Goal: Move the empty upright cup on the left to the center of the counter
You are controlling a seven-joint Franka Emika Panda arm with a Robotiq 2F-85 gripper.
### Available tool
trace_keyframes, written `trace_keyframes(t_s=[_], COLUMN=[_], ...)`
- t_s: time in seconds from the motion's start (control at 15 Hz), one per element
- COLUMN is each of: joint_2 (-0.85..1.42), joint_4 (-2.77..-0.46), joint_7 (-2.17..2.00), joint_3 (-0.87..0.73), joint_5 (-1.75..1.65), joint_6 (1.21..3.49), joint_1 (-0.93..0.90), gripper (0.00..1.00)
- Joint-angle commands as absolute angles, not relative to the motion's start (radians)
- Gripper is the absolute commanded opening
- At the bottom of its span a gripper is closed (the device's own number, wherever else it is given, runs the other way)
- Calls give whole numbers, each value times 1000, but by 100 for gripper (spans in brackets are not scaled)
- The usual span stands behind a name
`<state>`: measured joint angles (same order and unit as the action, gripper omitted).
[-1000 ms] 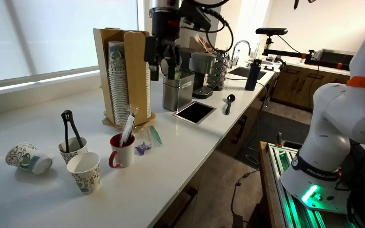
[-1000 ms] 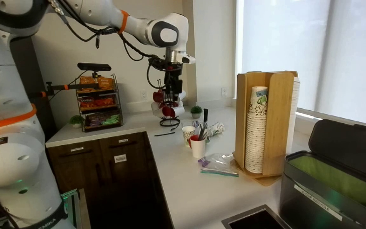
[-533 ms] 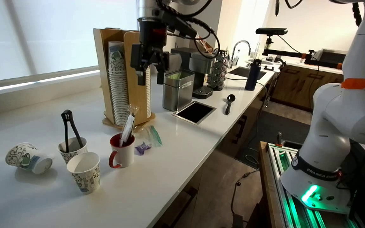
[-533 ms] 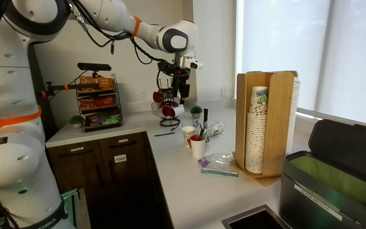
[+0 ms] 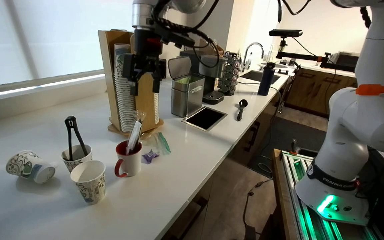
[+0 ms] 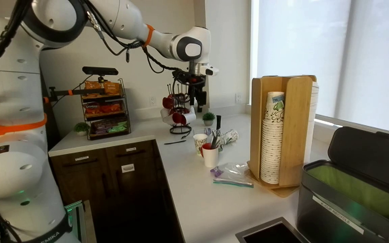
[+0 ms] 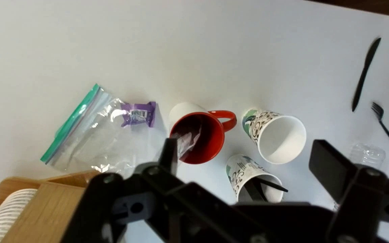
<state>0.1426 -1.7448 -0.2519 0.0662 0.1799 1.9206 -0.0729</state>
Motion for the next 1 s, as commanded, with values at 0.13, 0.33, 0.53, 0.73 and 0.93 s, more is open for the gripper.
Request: trace_keyframes(t_s=[0.13, 0.33, 0.53, 0.73, 0.93], joint_2=[355, 338, 336, 398, 477], joint_4=[-1566, -1605, -1603, -1542, -1479], joint_7=[-308, -287, -286, -275, -262], joint_3=[90, 86, 83, 85, 89], joint_5=[84, 103, 103, 92, 88], joint_6=[1922, 1945, 1945, 1912, 1915], joint_1=[-146, -148, -144, -148, -159], gripper=[100, 100, 100, 100, 100])
